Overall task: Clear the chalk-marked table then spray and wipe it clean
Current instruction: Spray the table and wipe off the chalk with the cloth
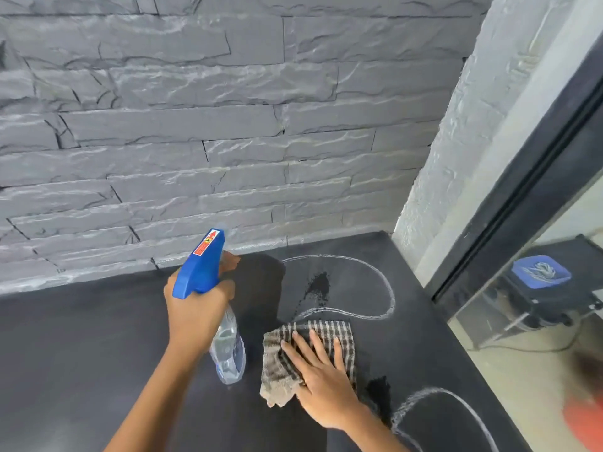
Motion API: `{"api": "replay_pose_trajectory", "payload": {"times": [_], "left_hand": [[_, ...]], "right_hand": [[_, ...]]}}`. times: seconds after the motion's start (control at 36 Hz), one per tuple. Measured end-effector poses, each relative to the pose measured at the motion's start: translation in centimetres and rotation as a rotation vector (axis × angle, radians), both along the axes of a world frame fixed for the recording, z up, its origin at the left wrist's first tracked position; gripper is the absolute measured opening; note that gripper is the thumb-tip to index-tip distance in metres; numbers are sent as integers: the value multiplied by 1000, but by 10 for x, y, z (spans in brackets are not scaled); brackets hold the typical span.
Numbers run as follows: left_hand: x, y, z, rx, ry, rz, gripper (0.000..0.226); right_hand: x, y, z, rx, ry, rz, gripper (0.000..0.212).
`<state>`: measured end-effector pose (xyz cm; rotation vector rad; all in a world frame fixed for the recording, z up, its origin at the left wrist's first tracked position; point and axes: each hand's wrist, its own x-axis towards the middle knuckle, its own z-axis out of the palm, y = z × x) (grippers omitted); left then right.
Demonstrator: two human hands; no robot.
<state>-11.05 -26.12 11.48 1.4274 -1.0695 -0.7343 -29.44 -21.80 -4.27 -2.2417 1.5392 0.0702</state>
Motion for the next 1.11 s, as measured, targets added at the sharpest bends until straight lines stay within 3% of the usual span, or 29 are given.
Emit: {"api": "replay_pose_trajectory", "payload": {"times": [0.06, 0.14, 0.33, 0.42, 0.47, 0.61, 0.72, 0.81, 0.89, 1.0, 1.11], "left_hand": [[4, -13, -4, -33, -6, 36, 35], [5, -26, -5, -85, -7, 69, 39], [1, -37, -16, -147, -5, 64, 42], [2, -31, -21, -156, 26, 77, 38], [4, -29, -21, -158, 43, 96, 24], [4, -29, -26, -134, 9, 190, 27], [8, -28, -27, -135, -17, 176, 28], [6, -28, -24, -134, -23, 129, 22], [5, -30, -23, -178, -13, 96, 39], [6, -30, -22, -167, 11, 88, 44], [6, -29, -21, -123, 45, 110, 18]], "right_hand": [[1, -27, -9, -64, 72, -4, 86], [-6, -74, 2, -97, 29, 35, 71], [15, -184, 0, -37, 75, -67, 60], [49, -206, 5, -41, 69, 29, 58], [81, -209, 2, -64, 47, 153, 58], [109, -211, -14, -151, -26, 220, 60], [74, -217, -9, -170, 0, 197, 60], [25, -221, -8, -193, 31, 60, 61], [-21, -223, -6, -185, 38, -86, 62], [-36, -197, -3, -144, 110, -69, 61], [-37, -127, -9, -158, 106, 53, 62]]}}
